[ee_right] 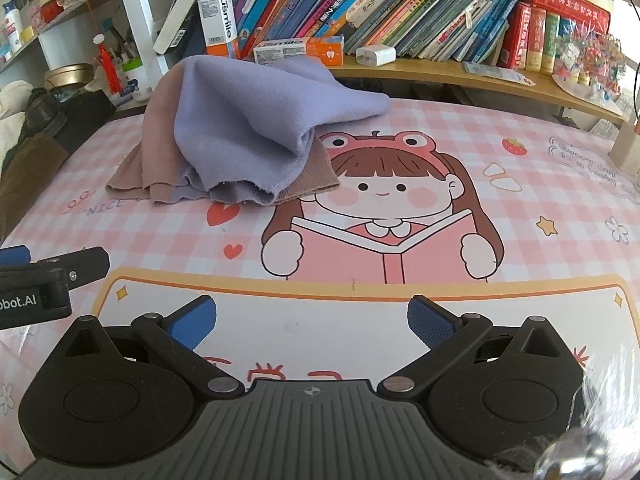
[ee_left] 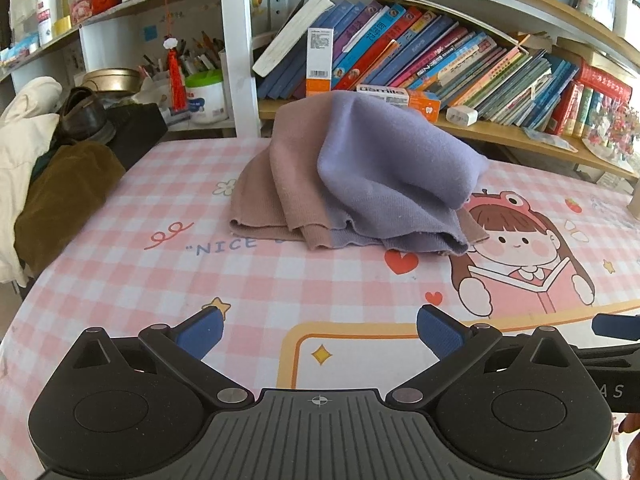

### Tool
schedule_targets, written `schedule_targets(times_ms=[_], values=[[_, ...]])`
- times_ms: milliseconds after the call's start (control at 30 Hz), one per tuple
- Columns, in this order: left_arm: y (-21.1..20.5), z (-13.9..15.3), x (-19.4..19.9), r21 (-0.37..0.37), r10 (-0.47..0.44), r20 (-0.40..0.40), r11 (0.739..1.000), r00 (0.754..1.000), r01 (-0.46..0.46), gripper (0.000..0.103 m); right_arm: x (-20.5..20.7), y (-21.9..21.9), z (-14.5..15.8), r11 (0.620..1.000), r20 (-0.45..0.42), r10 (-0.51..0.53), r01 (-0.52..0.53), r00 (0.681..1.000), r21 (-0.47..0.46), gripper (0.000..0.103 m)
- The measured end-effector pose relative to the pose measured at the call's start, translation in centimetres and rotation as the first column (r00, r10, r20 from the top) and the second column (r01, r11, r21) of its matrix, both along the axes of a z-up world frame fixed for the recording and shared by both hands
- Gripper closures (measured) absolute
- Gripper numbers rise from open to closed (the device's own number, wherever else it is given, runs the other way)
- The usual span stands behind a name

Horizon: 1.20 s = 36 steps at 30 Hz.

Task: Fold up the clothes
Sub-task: 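Grasp the lavender sweater edge with the right gripper while the left gripper grasps beside it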

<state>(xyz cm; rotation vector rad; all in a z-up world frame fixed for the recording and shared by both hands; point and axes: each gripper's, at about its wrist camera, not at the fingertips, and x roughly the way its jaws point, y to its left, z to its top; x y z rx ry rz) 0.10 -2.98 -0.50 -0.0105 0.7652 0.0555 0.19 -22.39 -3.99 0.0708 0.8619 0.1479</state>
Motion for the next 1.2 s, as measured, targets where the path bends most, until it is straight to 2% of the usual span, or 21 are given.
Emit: schedule_targets(times_ms=[233,400,567,700,833,1000,1100,1133,1167,1200], values=[[-0.9,-0.2,0.2,0.020,0.001,-0.010,1.000,1.000,-0.001,0.000,0.0,-1.7,-0.5,0.997,-0.005,0.004,-0.003,1.000,0.073,0.000],[-1.5,-0.4,0.3,0.035,0.002,-0.018,0.999,1.000,-0.001,0.000,1.4,-3.6,-0.7,0.979,-0.004,0.013,-0.012,1.000,0.202,0.000],[-1.6,-0.5,0.0,0.069,0.010,-0.033,0.998,0.999,-0.008,0.000,5.8,-5.1,0.1,0.961,0.061,0.018,-0.034,0.998,0.276,0.003],[-0.7,-0.2,-0.7,0.083,0.045,-0.026,0.996,0.999,-0.043,0.000,9.7,-5.5,0.1,0.928,0.056,0.057,-0.074,0.997,0.366,0.004],[0.2,0.3,-1.7,0.099,0.088,-0.015,0.991,0.996,-0.086,0.000,13.4,-4.5,-0.5,0.902,0.042,0.069,-0.080,0.997,0.425,0.018],[0.8,0.9,-2.7,0.119,0.114,-0.001,0.986,0.994,-0.113,0.000,17.4,-2.1,-1.4,0.916,0.029,0.041,-0.049,0.999,0.399,0.040],[0.7,1.2,-3.2,0.125,0.110,0.019,0.986,0.994,-0.112,0.000,19.5,-1.2,-2.5,0.909,-0.013,0.033,-0.025,0.999,0.416,0.065],[0.6,1.3,-3.3,0.129,0.105,0.028,0.986,0.994,-0.108,0.000,19.8,-1.1,-2.8,0.899,-0.022,0.028,-0.015,0.999,0.439,0.079],[0.4,1.4,-3.5,0.133,0.098,0.038,0.986,0.995,-0.102,0.000,19.6,-1.1,-2.6,0.888,-0.014,0.024,-0.015,1.000,0.460,0.086],[0.3,1.4,-3.6,0.138,0.088,0.047,0.986,0.995,-0.093,0.000,19.2,-1.2,-2.3,0.877,0.000,0.020,-0.018,1.000,0.481,0.088]])
